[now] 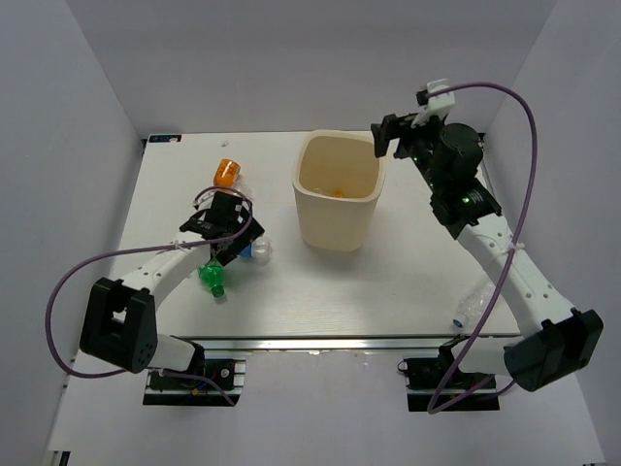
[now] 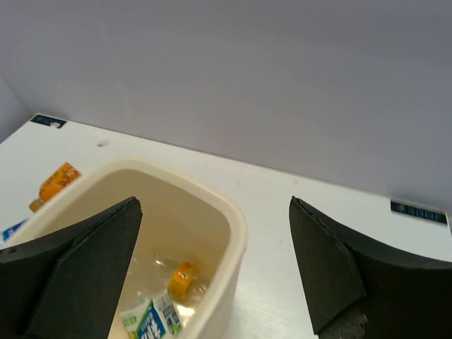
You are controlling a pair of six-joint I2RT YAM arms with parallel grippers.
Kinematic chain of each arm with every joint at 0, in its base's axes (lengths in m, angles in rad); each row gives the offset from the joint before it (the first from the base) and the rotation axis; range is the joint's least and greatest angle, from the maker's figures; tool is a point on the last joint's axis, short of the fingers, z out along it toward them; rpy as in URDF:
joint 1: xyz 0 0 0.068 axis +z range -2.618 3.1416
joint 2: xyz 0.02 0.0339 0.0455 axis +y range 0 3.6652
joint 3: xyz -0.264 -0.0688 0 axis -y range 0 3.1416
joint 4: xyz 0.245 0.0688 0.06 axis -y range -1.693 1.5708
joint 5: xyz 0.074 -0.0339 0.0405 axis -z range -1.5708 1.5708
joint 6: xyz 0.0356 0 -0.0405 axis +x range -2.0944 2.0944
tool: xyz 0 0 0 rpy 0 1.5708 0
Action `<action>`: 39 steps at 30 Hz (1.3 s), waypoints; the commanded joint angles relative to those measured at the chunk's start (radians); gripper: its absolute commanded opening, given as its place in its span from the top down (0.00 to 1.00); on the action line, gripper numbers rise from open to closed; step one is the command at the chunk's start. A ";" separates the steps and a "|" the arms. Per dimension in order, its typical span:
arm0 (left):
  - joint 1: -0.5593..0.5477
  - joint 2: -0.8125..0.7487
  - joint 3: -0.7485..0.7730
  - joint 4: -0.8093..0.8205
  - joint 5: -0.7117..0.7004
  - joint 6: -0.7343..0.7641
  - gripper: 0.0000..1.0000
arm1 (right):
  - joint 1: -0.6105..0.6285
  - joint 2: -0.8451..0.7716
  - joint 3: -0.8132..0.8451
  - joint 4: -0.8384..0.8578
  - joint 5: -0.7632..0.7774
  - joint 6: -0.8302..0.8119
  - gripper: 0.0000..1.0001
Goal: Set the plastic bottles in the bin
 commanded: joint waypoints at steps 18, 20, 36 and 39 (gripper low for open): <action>0.002 0.249 0.085 0.063 -0.135 -0.144 0.29 | -0.182 -0.208 -0.377 0.018 0.205 0.295 0.11; 0.000 0.209 0.091 0.063 -0.141 -0.117 0.41 | -0.199 -0.217 -0.399 0.010 0.263 0.316 0.11; -0.004 -0.020 0.451 0.316 -0.081 0.305 0.63 | -0.420 -0.197 -0.457 -0.253 0.079 0.534 0.11; -0.038 0.023 0.574 0.362 0.103 0.411 0.63 | -0.474 -0.215 -0.462 -0.329 0.122 0.545 0.11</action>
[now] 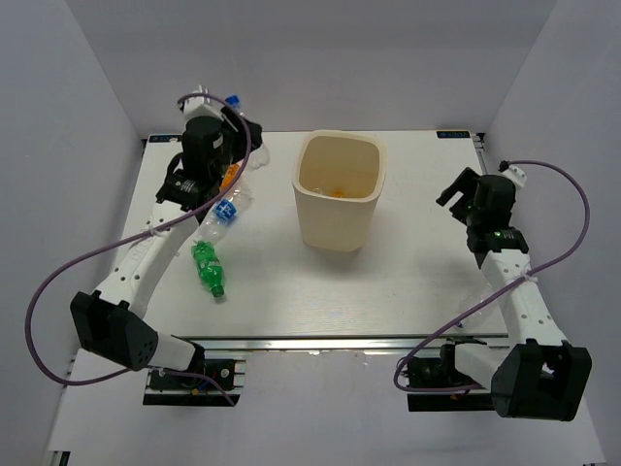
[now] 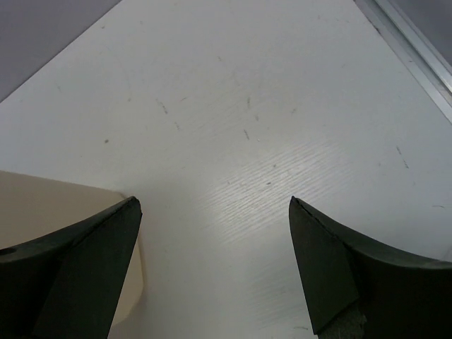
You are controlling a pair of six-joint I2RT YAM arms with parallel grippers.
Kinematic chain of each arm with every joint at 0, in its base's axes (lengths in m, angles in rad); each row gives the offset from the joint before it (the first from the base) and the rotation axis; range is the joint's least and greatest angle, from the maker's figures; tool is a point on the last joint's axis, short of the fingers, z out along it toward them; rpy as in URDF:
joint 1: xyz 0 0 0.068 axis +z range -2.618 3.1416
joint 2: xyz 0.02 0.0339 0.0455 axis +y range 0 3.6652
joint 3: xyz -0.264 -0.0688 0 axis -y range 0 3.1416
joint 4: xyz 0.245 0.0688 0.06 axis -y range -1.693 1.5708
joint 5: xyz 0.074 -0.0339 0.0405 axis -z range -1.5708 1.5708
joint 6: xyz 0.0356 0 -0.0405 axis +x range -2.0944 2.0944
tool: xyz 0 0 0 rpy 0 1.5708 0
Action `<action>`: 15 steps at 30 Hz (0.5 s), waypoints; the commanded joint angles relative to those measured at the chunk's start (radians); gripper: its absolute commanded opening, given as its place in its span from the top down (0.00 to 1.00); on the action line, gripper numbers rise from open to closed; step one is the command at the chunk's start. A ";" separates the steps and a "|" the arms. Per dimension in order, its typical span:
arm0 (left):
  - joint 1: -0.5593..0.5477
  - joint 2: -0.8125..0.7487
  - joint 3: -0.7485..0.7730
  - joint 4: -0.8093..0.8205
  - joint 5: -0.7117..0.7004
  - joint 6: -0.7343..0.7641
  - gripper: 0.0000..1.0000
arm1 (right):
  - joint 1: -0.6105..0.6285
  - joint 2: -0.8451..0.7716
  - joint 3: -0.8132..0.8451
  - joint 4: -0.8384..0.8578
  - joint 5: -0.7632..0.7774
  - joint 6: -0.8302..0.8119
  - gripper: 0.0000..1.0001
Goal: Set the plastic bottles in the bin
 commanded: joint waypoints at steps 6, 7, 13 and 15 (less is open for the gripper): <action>-0.134 0.102 0.206 0.144 0.358 0.280 0.54 | -0.109 -0.073 -0.040 -0.196 0.110 0.036 0.11; -0.143 0.117 0.233 0.141 0.378 0.294 0.54 | -0.134 -0.076 -0.040 -0.216 0.124 0.043 0.11; -0.250 0.257 0.350 0.040 0.429 0.389 0.53 | -0.256 -0.101 -0.080 -0.316 0.165 0.077 0.11; -0.275 0.297 0.395 -0.003 0.434 0.411 0.52 | -0.285 -0.125 -0.114 -0.324 0.187 0.077 0.11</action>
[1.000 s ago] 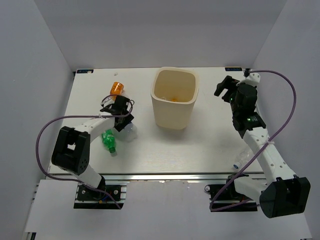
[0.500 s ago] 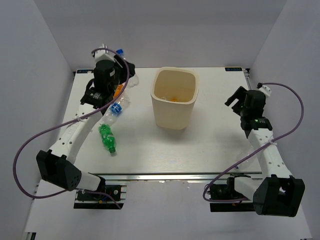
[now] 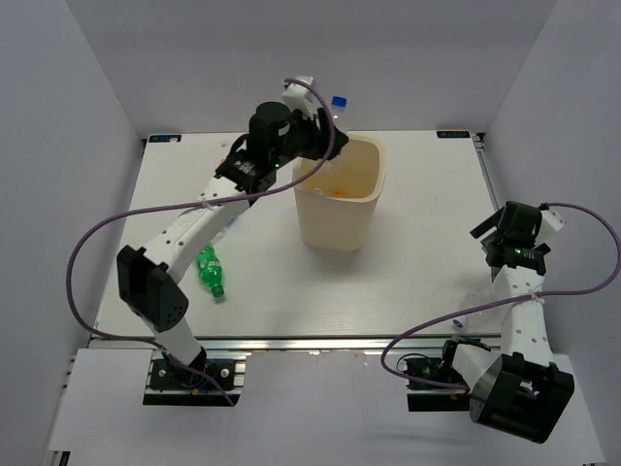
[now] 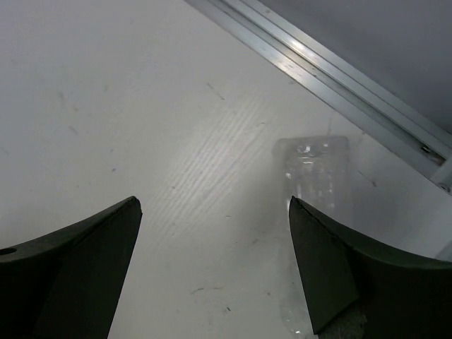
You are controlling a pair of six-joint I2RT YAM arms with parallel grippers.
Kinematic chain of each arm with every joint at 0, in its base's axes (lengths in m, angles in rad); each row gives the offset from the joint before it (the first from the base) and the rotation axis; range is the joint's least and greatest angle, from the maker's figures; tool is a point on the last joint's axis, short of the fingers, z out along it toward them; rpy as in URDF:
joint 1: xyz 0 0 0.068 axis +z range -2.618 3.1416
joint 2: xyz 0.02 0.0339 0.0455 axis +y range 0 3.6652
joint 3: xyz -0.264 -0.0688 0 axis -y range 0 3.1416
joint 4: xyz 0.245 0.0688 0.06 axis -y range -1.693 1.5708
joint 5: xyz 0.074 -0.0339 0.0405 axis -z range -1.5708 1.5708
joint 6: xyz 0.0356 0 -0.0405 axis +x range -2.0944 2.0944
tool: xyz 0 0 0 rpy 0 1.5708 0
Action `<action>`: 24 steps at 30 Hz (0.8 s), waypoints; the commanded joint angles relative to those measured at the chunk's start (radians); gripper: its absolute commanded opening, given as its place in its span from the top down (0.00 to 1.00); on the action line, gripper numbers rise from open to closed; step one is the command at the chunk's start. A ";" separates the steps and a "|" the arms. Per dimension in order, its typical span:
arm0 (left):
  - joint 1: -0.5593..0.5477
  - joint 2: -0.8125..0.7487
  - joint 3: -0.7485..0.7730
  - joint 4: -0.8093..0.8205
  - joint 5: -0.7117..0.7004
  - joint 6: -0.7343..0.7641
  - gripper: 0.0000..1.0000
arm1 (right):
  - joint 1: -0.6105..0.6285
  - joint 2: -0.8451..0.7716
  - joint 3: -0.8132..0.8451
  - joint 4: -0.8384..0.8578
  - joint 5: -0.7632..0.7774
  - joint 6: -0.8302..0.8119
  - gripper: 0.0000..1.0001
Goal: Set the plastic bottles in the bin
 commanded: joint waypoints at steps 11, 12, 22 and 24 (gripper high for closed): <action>-0.050 0.094 0.147 -0.126 -0.014 0.122 0.02 | -0.070 -0.062 -0.095 -0.069 0.180 0.078 0.11; -0.050 0.104 0.173 -0.146 -0.031 0.127 0.02 | -0.073 -0.056 -0.099 -0.065 0.174 0.079 0.11; 0.070 0.172 0.403 -0.253 -0.182 0.083 0.02 | -0.159 0.050 -0.199 0.063 0.011 0.044 0.11; 0.188 0.158 0.382 -0.253 -0.131 0.027 0.02 | -0.173 0.102 -0.221 0.088 0.001 0.038 0.11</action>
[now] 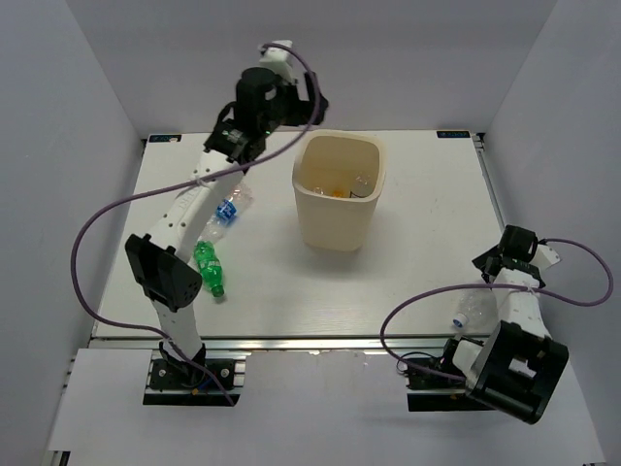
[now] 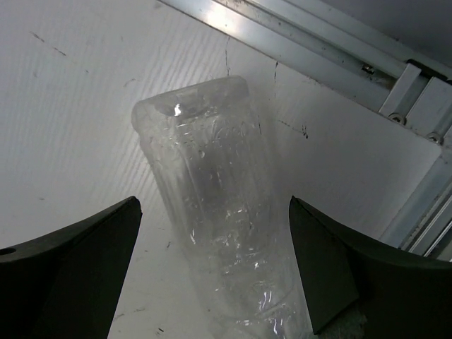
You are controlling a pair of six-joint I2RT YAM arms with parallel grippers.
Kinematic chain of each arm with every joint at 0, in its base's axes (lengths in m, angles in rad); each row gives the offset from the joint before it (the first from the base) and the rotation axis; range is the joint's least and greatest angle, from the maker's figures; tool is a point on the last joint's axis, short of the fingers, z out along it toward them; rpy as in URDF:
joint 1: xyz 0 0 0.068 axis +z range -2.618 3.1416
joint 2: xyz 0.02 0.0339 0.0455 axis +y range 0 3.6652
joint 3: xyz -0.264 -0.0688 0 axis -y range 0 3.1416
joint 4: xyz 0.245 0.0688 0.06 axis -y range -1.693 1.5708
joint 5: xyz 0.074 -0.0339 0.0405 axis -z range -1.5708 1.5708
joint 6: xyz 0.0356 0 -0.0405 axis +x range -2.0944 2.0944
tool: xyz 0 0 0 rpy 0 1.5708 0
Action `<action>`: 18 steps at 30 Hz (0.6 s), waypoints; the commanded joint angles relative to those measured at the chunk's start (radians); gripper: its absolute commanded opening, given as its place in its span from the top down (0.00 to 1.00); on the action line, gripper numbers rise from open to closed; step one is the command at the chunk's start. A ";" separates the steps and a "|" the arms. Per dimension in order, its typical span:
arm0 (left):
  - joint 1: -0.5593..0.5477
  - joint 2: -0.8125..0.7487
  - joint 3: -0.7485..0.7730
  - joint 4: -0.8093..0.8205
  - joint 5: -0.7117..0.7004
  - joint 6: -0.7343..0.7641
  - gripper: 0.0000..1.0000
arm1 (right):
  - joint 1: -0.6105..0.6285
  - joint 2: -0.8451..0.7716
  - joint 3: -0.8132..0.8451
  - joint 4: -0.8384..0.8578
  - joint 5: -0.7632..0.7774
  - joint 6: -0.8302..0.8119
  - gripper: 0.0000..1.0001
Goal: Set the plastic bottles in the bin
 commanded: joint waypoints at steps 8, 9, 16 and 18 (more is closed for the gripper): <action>0.429 -0.300 -0.411 0.104 -0.090 -0.253 0.02 | -0.034 0.188 -0.037 0.205 -0.212 -0.046 0.31; 0.448 -0.323 -0.497 0.114 -0.130 -0.277 0.02 | -0.034 0.180 -0.033 0.229 -0.226 -0.065 0.34; 0.494 -0.394 -0.647 0.100 -0.222 -0.369 0.02 | -0.015 0.003 0.051 0.371 -0.488 -0.179 0.75; 0.494 -0.394 -0.634 0.060 -0.240 -0.366 0.02 | 0.002 -0.042 0.139 0.378 -0.559 -0.193 0.75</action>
